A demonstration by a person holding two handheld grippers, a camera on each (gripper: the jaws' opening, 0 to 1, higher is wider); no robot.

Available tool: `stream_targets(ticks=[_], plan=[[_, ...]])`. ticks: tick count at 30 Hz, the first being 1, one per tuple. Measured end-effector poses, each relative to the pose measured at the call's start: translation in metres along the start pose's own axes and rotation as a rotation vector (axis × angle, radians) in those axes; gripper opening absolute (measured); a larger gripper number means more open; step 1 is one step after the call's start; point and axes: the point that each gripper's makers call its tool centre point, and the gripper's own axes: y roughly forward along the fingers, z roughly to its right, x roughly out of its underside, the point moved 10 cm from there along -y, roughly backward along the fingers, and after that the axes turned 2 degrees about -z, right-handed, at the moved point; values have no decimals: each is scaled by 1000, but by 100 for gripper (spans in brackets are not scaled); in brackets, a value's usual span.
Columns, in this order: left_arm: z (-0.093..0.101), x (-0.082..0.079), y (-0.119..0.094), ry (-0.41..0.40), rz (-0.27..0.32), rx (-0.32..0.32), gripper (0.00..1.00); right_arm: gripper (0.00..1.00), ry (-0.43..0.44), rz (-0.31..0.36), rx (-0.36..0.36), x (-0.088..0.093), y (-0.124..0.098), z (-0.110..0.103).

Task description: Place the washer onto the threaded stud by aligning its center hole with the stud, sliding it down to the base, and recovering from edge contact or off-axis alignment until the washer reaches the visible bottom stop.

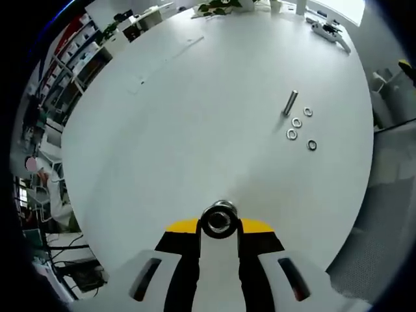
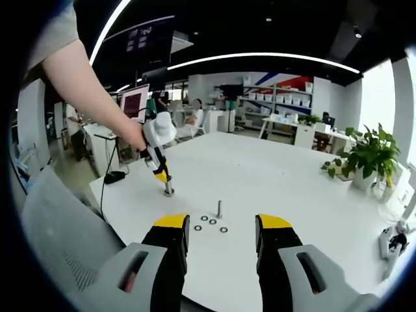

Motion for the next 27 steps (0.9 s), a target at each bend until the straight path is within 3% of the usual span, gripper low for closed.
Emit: stream_targets(ticks=[27], plan=[[-2, -1, 5, 14, -13, -4, 19, 43, 1, 0, 4, 0, 0, 1]])
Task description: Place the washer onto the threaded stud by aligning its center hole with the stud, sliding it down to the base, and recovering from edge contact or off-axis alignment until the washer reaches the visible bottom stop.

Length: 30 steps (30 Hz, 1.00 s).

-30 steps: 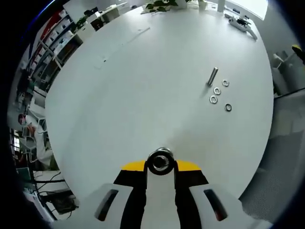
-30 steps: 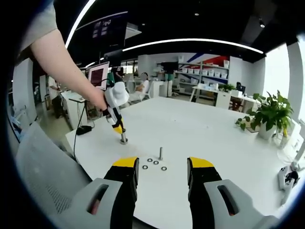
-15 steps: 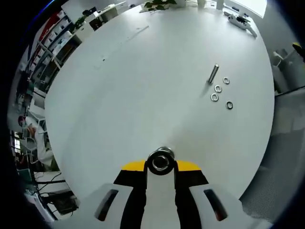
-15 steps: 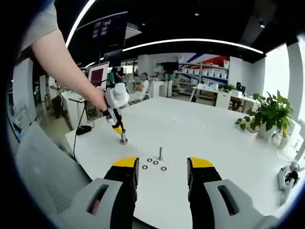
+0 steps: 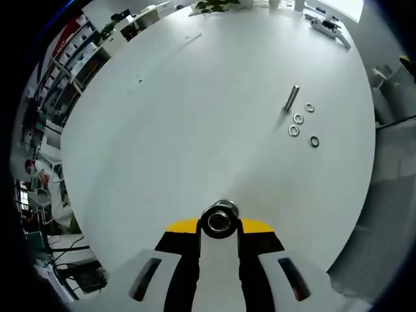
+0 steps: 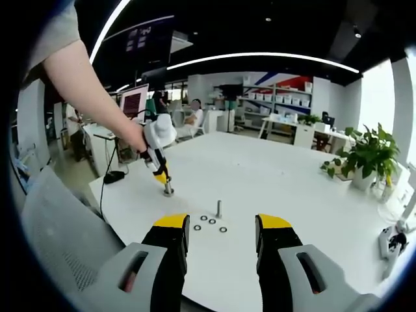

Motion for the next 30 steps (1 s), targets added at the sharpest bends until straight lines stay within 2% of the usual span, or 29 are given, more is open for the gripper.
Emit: stream_targets(ticks=[30], plan=[[2, 2, 0, -17, -10, 3, 20, 43, 2, 0, -2, 0, 0, 0]])
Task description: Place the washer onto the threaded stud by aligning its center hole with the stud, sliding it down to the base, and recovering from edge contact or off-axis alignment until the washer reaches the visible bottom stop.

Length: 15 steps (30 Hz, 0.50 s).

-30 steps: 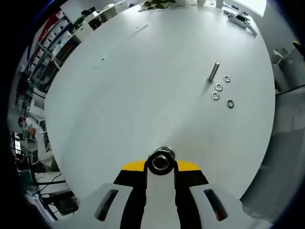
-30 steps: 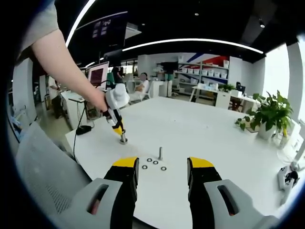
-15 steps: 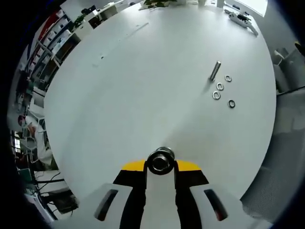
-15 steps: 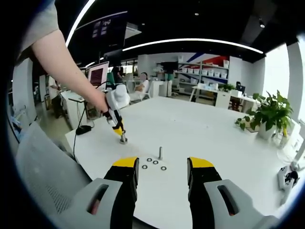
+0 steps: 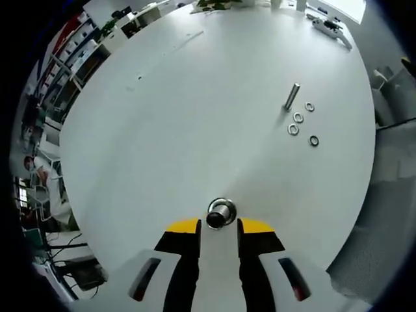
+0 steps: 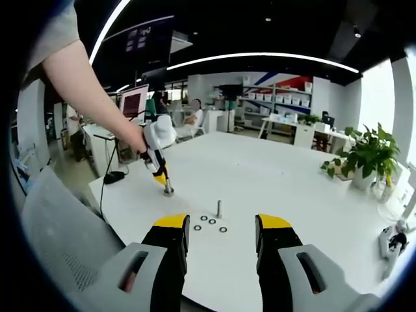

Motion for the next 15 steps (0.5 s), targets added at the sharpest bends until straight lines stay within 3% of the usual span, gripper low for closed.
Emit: stream_targets(ticks=[15], plan=[[2, 7, -16, -96, 58, -19, 21, 43, 25, -2, 1, 1, 0, 1]])
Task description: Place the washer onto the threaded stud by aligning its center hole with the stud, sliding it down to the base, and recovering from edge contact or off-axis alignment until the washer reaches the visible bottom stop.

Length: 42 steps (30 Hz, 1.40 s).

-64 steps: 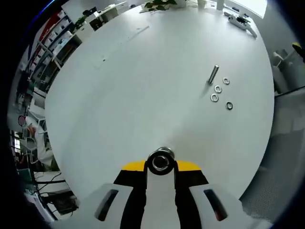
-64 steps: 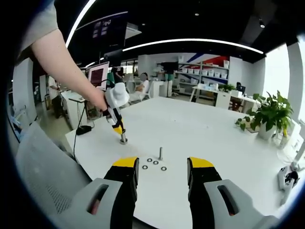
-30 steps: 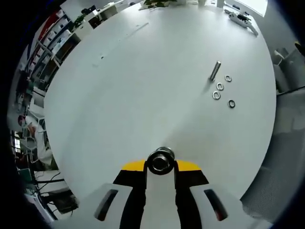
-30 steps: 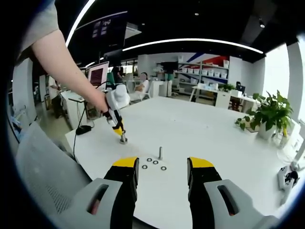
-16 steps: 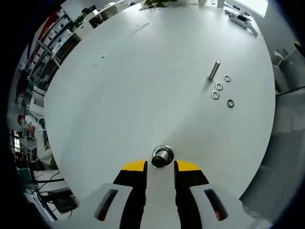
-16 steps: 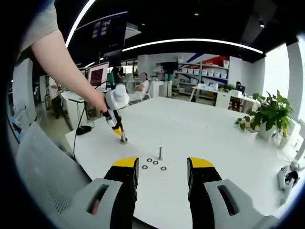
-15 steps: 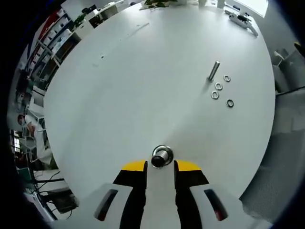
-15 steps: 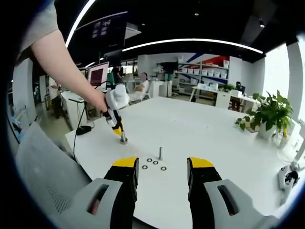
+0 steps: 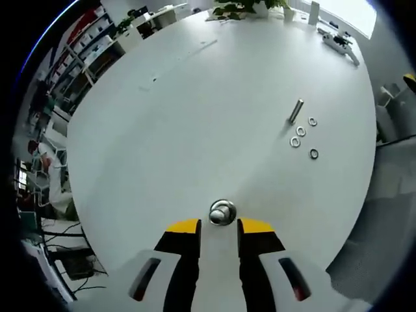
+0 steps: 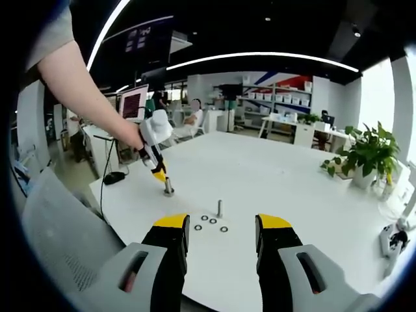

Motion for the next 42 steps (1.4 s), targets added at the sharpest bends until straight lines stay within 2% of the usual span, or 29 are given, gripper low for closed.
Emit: stream_targets(ticks=[11, 14, 17, 25, 28, 32, 35, 37, 39, 42], plan=[[9, 21, -21, -48, 14, -5, 22, 43, -11, -7, -28, 0, 2, -4], [11, 27, -27, -76, 44, -5, 22, 43, -17, -9, -35, 0, 2, -5], [15, 29, -35, -144, 120, -3, 22, 43, -12, -9, -23, 0, 2, -4], [24, 50, -44, -196, 162, -33, 22, 43, -20, -7, -38, -1, 2, -6], [25, 58, -50, -273, 235, -65, 21, 43, -20, -1, -38, -1, 1, -6], [29, 70, -56, -320, 280, -69, 21, 42, -25, -3, -43, -1, 2, -7], [38, 77, -64, -397, 367, -58, 22, 42, -34, -5, -50, -1, 2, -9], [45, 80, -69, -406, 430, -53, 22, 42, -34, -1, -49, -1, 1, -9], [48, 83, -73, -406, 444, -66, 22, 42, -33, 0, -48, -1, 0, -9], [58, 88, -83, -431, 515, -70, 22, 42, -33, 0, -50, -2, 1, -9]])
